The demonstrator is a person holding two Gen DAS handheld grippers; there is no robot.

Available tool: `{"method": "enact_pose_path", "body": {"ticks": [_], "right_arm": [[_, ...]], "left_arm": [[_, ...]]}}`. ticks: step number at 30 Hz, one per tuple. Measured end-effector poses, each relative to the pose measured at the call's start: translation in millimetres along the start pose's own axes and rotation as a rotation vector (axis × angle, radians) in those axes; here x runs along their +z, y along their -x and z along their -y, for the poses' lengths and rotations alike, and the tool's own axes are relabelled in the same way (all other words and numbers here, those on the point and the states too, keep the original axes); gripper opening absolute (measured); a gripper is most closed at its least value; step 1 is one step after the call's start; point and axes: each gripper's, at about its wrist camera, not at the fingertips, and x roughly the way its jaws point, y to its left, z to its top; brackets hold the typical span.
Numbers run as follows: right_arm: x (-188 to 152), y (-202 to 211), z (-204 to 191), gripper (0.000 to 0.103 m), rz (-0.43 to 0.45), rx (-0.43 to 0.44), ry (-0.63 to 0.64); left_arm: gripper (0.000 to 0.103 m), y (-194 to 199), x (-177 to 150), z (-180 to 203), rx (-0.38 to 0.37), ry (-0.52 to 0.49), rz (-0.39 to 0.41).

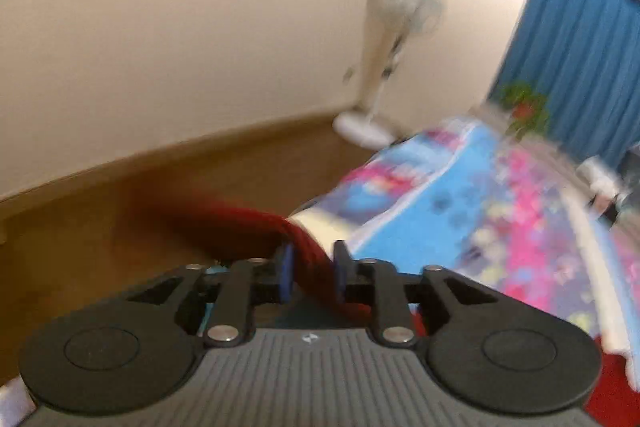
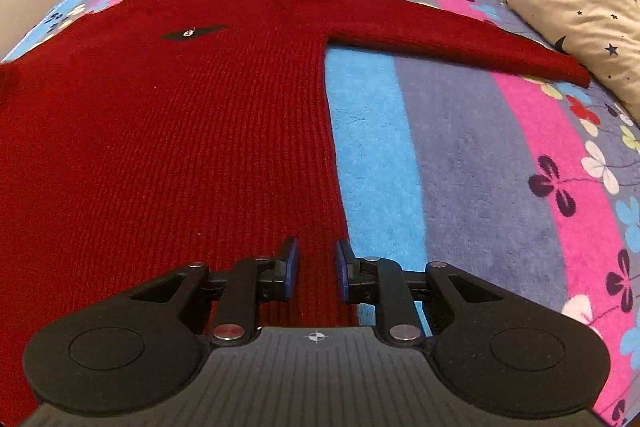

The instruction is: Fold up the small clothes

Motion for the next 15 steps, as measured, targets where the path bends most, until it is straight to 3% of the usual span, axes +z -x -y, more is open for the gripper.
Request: {"method": "enact_pose_path", "body": {"ticks": [1, 2, 4, 5, 10, 13, 15], "right_arm": [[0, 0, 2, 0.023, 0.003, -0.003, -0.001], [0, 0, 2, 0.025, 0.006, -0.012, -0.003], [1, 0, 6, 0.041, 0.009, -0.041, -0.02], [1, 0, 8, 0.044, 0.008, -0.05, -0.036], [1, 0, 16, 0.047, 0.0, -0.045, -0.063], [-3, 4, 18, 0.047, 0.0, -0.042, -0.059], [-4, 4, 19, 0.047, -0.001, -0.04, -0.054]], "left_arm": [[0.043, -7, 2, -8, 0.109, -0.015, -0.013], [0.05, -11, 5, -17, 0.157, -0.009, -0.025], [0.05, -8, 11, -35, 0.103, 0.055, -0.032], [0.05, -5, 15, -39, 0.072, 0.073, -0.026], [0.05, 12, 12, -35, -0.108, 0.059, 0.029], [0.056, 7, 0, -23, -0.121, 0.091, -0.037], [0.065, -2, -6, -17, -0.125, 0.104, -0.089]]}}
